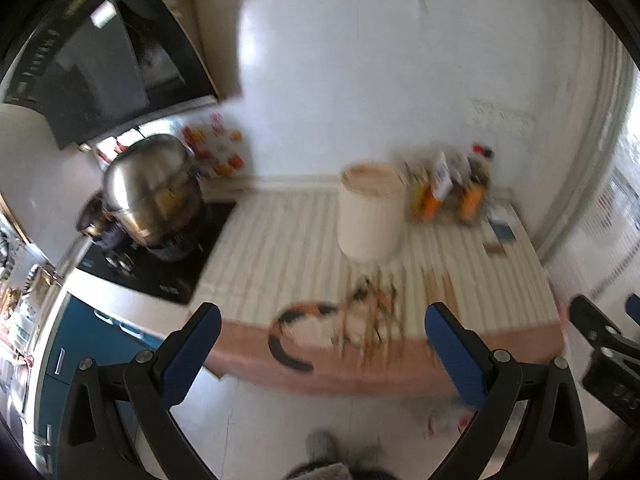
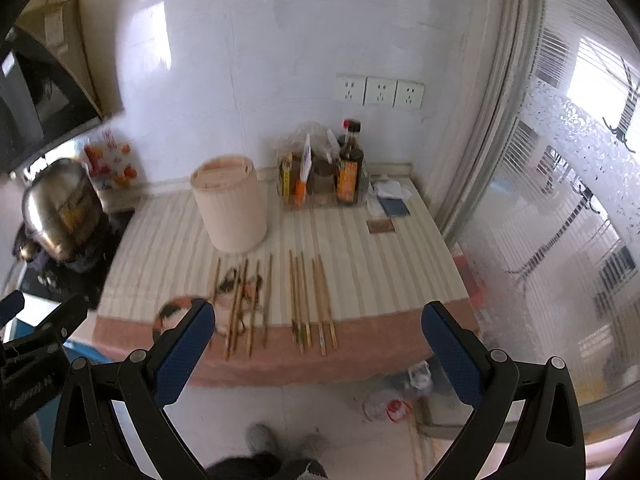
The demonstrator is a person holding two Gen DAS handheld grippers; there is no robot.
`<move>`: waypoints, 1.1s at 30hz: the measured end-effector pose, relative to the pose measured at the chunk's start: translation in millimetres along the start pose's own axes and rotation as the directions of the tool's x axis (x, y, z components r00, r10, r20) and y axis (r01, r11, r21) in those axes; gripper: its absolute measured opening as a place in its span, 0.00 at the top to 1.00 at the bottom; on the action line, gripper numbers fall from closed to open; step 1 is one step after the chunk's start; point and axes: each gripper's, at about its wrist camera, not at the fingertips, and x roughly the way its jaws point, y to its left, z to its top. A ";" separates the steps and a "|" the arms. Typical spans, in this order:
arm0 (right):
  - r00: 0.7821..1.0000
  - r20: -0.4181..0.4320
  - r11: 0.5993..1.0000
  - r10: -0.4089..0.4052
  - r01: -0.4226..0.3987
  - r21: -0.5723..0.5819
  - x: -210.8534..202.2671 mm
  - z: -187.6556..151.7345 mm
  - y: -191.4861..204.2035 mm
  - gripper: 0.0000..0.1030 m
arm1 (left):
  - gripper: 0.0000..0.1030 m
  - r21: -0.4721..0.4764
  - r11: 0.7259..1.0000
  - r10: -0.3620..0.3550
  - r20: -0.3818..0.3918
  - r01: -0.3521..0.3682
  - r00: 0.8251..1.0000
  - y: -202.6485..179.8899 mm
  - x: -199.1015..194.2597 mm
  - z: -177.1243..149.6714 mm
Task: Organize utensils
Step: 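Lower the left tool to one chopstick while the right tool lowers to another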
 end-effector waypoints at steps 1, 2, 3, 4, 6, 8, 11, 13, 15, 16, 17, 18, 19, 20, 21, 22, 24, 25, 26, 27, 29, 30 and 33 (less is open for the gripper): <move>1.000 0.009 1.000 -0.013 0.013 -0.002 8.0 0.0 -1.8 0.00 | 0.00 0.003 1.000 0.019 0.021 -0.019 1.000 -2.0 6.2 0.5; 1.000 0.005 1.000 -0.024 0.024 -0.004 14.4 -0.9 -2.7 0.00 | 0.00 0.006 1.000 0.025 0.030 -0.026 0.999 -3.9 11.8 0.8; 1.000 0.001 1.000 -0.028 0.028 -0.001 25.9 -1.9 -4.7 0.00 | 0.00 0.006 1.000 0.028 0.035 -0.028 0.999 -4.7 18.1 0.2; 1.000 -0.010 1.000 -0.021 0.021 0.010 38.6 -3.5 -7.0 0.00 | 0.00 0.007 1.000 0.020 0.034 -0.021 0.999 -7.6 29.1 0.3; 1.000 -0.030 1.000 0.008 -0.008 0.021 61.3 -6.6 -8.5 0.00 | 0.00 0.013 1.000 0.028 0.020 -0.028 0.999 -9.5 45.9 -1.5; 0.998 -0.056 0.999 0.029 -0.028 0.020 86.4 -10.7 -7.7 0.05 | 0.00 0.024 0.998 0.051 -0.007 -0.050 0.999 -13.2 70.0 -2.9; 0.988 -0.122 0.996 0.092 -0.090 0.020 134.2 -18.2 -4.2 0.29 | 0.00 0.053 0.995 0.090 -0.065 -0.087 0.994 -14.5 109.2 -7.1; 0.976 -0.172 0.991 0.136 -0.132 0.037 164.2 -23.1 -2.5 0.40 | 0.00 0.069 0.993 0.107 -0.128 -0.099 0.986 -12.4 139.9 -9.6; 0.964 -0.212 0.987 0.160 -0.151 0.059 188.2 -28.0 -0.2 0.47 | 0.00 0.076 0.992 0.108 -0.174 -0.096 0.979 -10.6 165.6 -13.5; 0.959 -0.232 0.986 0.166 -0.155 0.063 203.4 -30.8 1.5 0.49 | 0.00 0.075 0.993 0.109 -0.207 -0.095 0.972 -8.7 182.8 -15.9; 0.955 -0.250 0.987 0.160 -0.149 0.062 214.3 -33.3 3.5 0.53 | 0.00 0.071 0.994 0.100 -0.254 -0.084 0.962 -5.2 206.3 -18.1; 0.949 -0.273 0.987 0.158 -0.147 0.062 228.1 -36.4 5.7 0.55 | 0.00 0.062 0.996 0.085 -0.292 -0.070 0.953 -3.1 224.7 -20.8; 0.942 -0.294 0.987 0.159 -0.147 0.064 242.3 -39.8 8.3 0.55 | 0.00 0.064 0.996 0.075 -0.328 -0.057 0.942 -2.0 243.6 -24.1; 0.936 -0.314 0.987 0.160 -0.146 0.068 252.7 -41.2 9.9 0.58 | 0.00 0.077 0.996 0.068 -0.367 -0.043 0.928 -1.9 263.6 -28.2; 0.927 -0.339 0.987 0.159 -0.142 0.073 264.7 -43.9 12.0 0.58 | 0.03 0.087 0.996 0.060 -0.394 -0.027 0.917 -3.8 277.2 -31.0; 0.916 -0.368 0.987 0.158 -0.137 0.082 279.1 -46.9 14.6 0.58 | 0.11 0.101 0.995 0.045 -0.427 -0.002 0.903 -6.3 294.9 -35.5; 0.900 -0.410 0.989 0.146 -0.118 0.093 300.2 -50.9 17.1 0.58 | 0.21 0.124 0.991 0.010 -0.482 0.057 0.876 -14.1 325.2 -45.2; 0.890 -0.433 0.989 0.141 -0.107 0.103 312.7 -52.4 19.2 0.58 | 0.24 0.130 0.987 -0.014 -0.514 0.094 0.858 -18.4 340.6 -49.4; 0.881 -0.452 0.988 0.142 -0.102 0.112 322.9 -53.3 20.3 0.58 | 0.26 0.122 0.983 -0.048 -0.546 0.136 0.837 -22.6 355.2 -53.5; 0.870 -0.471 0.988 0.143 -0.097 0.122 332.6 -54.5 21.7 0.58 | 0.31 0.115 0.981 -0.066 -0.565 0.158 0.822 -25.3 364.7 -54.1; 0.842 -0.517 0.986 0.154 -0.094 0.140 351.6 -56.7 24.9 0.58 | 0.39 0.089 0.972 -0.116 -0.619 0.216 0.777 -32.0 389.7 -61.6; 0.842 -0.517 0.986 0.154 -0.094 0.140 351.6 -56.7 24.9 0.58 | 0.47 0.084 0.971 -0.123 -0.632 0.225 0.765 -33.6 395.9 -63.0; 0.813 -0.562 0.986 0.149 -0.077 0.149 384.5 -59.7 31.7 0.58 | 0.62 0.079 0.964 -0.138 -0.667 0.253 0.732 -42.6 417.2 -71.3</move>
